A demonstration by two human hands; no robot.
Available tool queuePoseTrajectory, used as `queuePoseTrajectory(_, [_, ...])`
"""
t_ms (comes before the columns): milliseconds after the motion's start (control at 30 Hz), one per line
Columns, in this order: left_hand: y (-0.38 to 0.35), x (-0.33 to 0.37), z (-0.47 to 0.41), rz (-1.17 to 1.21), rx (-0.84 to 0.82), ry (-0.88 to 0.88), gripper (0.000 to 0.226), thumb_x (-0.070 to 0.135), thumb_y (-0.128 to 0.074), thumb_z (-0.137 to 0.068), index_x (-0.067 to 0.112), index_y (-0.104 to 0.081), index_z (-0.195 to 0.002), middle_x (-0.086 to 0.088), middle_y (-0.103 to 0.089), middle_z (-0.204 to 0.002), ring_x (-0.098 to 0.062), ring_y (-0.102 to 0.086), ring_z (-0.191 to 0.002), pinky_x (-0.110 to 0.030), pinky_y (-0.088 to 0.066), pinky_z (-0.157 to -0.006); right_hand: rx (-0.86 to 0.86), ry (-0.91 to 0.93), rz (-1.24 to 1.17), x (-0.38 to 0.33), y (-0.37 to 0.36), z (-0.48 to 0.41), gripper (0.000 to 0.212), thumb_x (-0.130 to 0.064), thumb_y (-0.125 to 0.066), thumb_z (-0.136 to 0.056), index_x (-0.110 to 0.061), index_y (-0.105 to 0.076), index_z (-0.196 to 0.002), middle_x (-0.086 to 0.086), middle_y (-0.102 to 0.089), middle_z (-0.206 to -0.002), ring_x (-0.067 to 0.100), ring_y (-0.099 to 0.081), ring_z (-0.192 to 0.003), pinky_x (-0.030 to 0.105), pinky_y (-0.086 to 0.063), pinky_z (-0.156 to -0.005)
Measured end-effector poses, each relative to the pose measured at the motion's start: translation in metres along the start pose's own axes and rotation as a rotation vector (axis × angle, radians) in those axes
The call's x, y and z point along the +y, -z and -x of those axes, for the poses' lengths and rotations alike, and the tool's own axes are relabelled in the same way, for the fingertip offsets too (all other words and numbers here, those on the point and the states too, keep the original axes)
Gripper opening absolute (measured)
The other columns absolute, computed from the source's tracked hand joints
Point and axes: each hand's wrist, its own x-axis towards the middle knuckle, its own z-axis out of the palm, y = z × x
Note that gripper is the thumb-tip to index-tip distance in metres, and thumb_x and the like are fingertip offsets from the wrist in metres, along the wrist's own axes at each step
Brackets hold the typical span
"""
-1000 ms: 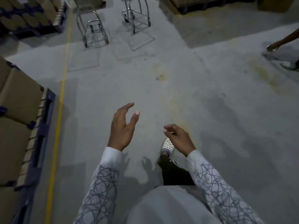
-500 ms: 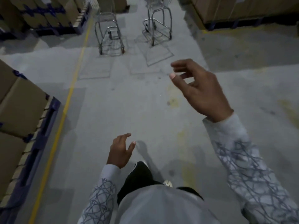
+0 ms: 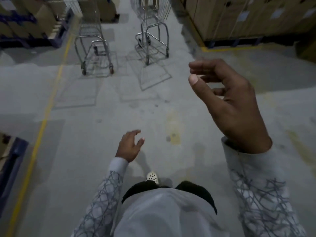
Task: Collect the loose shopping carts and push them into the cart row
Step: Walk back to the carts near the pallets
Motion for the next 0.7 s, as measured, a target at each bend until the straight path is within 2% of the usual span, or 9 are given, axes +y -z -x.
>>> queuePoseTrajectory(133, [0.065,0.073,-0.111,0.025,0.078,-0.125,0.056,0.061,-0.046,-0.091,0.024,-0.056,-0.132,0.000,-0.060,-0.126,-0.023,-0.054,-0.119,-0.046,-0.043,-0.104,0.029,-0.070,-0.017,0.049,-0.011,-0.088,0.022,-0.037,-0.061,-0.100,-0.026,-0.066,-0.118,-0.014,-0.069,-0.112,0.004,-0.065,-0.103,0.024,-0.054,-0.077])
queuePoseTrajectory(233, [0.101,0.119,-0.183,0.059,0.169,-0.256,0.045,0.047,-0.055,-0.095,0.020,-0.059,-0.131,0.000,-0.061,-0.124,-0.019,-0.056,-0.117,-0.042,-0.045,-0.103,0.039,-0.161,-0.060,0.113,-0.036,-0.145,0.016,-0.033,-0.063,-0.099,-0.026,-0.069,-0.112,-0.014,-0.070,-0.104,0.000,-0.065,-0.095,0.018,-0.050,-0.070])
queuePoseTrajectory(300, [0.117,0.141,-0.228,0.063,0.239,-0.328,0.042,0.041,-0.059,-0.097,0.017,-0.060,-0.131,-0.001,-0.061,-0.124,-0.018,-0.057,-0.114,-0.042,-0.048,-0.099,0.006,-0.217,-0.049,0.167,-0.059,-0.182,0.015,-0.032,-0.064,-0.098,-0.026,-0.069,-0.110,-0.014,-0.071,-0.102,0.000,-0.065,-0.091,0.019,-0.049,-0.066])
queuePoseTrajectory(400, [0.137,0.169,-0.296,0.075,0.312,-0.388,0.040,0.038,-0.060,-0.099,0.017,-0.059,-0.133,0.001,-0.060,-0.125,-0.014,-0.057,-0.115,-0.040,-0.049,-0.095,-0.117,-0.283,-0.001,0.257,-0.092,-0.231,0.014,-0.031,-0.065,-0.097,-0.025,-0.070,-0.109,-0.013,-0.070,-0.097,0.000,-0.064,-0.086,0.020,-0.048,-0.072])
queuePoseTrajectory(533, [0.154,0.209,-0.384,0.072,0.371,-0.460,0.040,0.035,-0.061,-0.099,0.015,-0.058,-0.134,0.002,-0.060,-0.126,-0.013,-0.058,-0.115,-0.036,-0.050,-0.094,-0.321,-0.385,0.030,0.377,-0.129,-0.303,0.011,-0.032,-0.067,-0.095,-0.030,-0.069,-0.105,-0.014,-0.070,-0.094,0.003,-0.066,-0.084,0.030,-0.055,-0.084])
queuePoseTrajectory(700, [0.174,0.258,-0.483,0.110,0.429,-0.454,0.040,0.033,-0.059,-0.099,0.016,-0.057,-0.136,0.005,-0.058,-0.131,-0.014,-0.058,-0.118,-0.040,-0.051,-0.092,-0.603,-0.511,0.136,0.478,-0.142,-0.408,0.008,-0.037,-0.064,-0.095,-0.039,-0.065,-0.102,-0.014,-0.070,-0.097,0.007,-0.066,-0.089,0.035,-0.053,-0.090])
